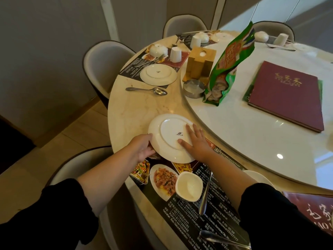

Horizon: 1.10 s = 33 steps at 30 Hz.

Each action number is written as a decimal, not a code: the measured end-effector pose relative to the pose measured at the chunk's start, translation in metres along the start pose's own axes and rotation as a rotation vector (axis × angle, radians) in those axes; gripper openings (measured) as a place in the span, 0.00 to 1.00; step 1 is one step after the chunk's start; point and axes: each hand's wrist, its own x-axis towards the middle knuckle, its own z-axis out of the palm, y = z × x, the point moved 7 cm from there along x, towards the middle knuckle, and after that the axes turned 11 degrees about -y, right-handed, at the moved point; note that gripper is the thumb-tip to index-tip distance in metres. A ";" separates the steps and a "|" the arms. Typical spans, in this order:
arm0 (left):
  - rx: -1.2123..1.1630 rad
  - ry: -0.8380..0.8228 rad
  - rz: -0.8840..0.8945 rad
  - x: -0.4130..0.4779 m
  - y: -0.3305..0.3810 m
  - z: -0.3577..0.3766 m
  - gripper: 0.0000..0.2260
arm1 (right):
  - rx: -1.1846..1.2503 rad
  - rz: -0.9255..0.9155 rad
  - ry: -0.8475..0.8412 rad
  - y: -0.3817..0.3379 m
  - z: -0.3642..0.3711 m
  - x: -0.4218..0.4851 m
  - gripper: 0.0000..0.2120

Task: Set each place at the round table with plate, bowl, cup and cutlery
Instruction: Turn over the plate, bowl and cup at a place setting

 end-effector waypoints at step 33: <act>0.584 0.092 0.092 0.033 0.014 -0.018 0.27 | 0.925 0.159 0.455 0.014 -0.022 -0.020 0.16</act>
